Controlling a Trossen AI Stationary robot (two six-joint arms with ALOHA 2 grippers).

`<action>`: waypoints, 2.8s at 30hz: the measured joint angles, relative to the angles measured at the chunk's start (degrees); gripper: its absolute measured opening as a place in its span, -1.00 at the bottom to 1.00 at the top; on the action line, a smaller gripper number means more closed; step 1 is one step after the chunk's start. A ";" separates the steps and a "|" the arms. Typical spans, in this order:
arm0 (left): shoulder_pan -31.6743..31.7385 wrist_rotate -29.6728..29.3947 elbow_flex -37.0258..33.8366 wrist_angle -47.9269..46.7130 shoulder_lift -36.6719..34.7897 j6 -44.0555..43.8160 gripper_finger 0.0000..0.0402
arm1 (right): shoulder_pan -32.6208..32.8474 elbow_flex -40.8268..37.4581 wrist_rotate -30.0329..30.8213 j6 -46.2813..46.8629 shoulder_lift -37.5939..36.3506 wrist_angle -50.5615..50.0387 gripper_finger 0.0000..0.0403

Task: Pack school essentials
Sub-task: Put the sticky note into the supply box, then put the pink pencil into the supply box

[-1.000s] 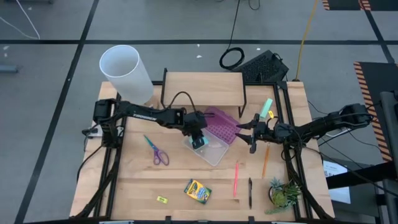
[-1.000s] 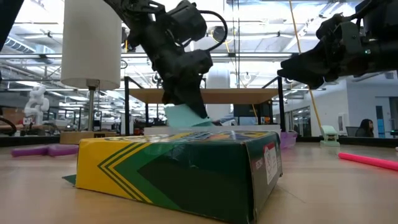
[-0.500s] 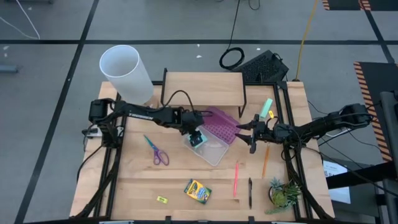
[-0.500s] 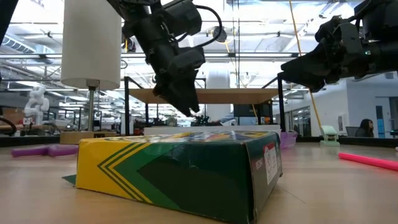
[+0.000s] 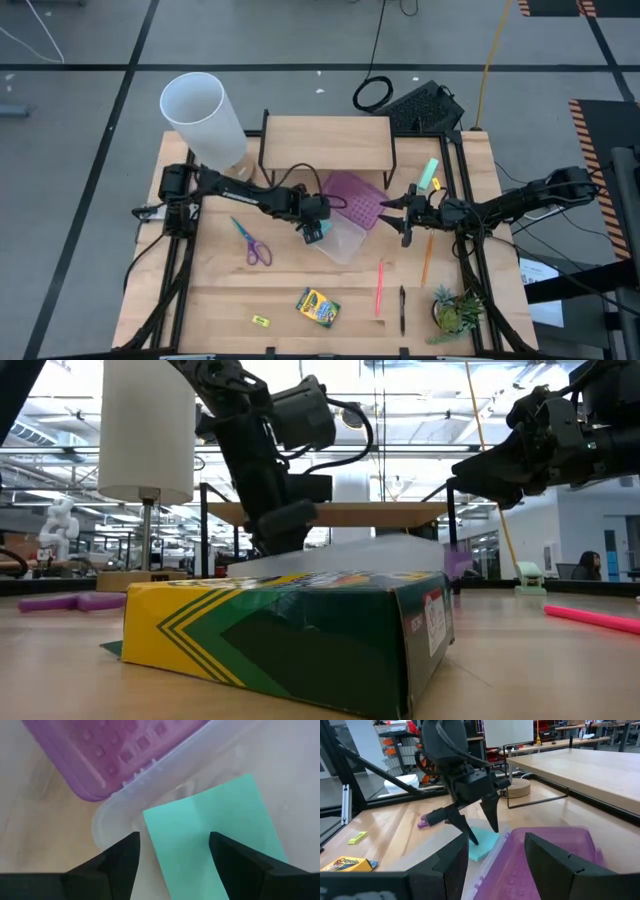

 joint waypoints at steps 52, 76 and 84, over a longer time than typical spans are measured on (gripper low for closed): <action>-8.86 30.91 46.23 13.63 34.27 70.42 0.21 | 1.90 16.79 4.55 -8.77 -33.71 -36.78 -0.08; -10.00 26.12 51.57 0.00 37.30 66.26 -0.67 | 1.88 16.76 4.57 -8.43 -32.23 -33.63 -0.08; -11.63 20.76 51.46 0.20 36.95 66.47 -0.51 | 1.88 16.76 4.52 -6.54 -30.93 -34.39 -0.08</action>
